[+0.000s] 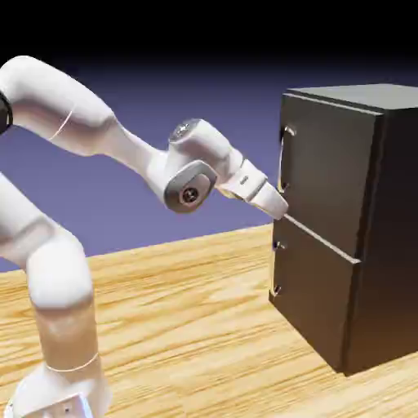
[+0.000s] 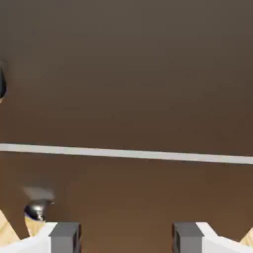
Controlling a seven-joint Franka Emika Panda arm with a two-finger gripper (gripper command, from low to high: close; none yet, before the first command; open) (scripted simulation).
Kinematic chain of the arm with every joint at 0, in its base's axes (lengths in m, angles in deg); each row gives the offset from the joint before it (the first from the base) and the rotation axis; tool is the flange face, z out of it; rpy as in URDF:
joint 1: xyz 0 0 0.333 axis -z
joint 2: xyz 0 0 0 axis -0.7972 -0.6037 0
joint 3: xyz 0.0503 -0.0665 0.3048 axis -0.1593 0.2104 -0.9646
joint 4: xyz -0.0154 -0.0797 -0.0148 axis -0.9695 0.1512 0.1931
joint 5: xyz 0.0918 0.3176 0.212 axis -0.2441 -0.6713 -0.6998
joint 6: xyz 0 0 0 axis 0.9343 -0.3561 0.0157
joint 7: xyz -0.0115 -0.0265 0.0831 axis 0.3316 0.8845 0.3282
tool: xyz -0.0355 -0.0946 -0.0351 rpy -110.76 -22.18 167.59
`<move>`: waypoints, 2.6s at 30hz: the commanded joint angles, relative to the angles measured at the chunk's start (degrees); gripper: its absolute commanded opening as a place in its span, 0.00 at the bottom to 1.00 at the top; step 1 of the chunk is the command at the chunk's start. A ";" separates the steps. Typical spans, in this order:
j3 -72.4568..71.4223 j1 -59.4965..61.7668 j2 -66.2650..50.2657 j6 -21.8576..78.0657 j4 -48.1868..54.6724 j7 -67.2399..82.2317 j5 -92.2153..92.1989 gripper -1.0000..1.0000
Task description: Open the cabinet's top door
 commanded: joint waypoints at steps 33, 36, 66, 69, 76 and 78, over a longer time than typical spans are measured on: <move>-34.52 28.91 18.35 6.38 9.52 50.77 -82.25 0.50; -37.66 31.54 20.02 6.95 10.39 55.39 -89.72 0.50; -67.21 58.97 33.91 12.95 21.12 96.42 -156.54 0.50; -69.63 64.73 32.65 14.16 25.41 96.57 -157.27 0.50; -63.22 56.12 31.63 24.73 15.03 97.29 -152.44 0.00; -60.03 52.81 31.49 29.35 10.87 97.41 -149.78 0.00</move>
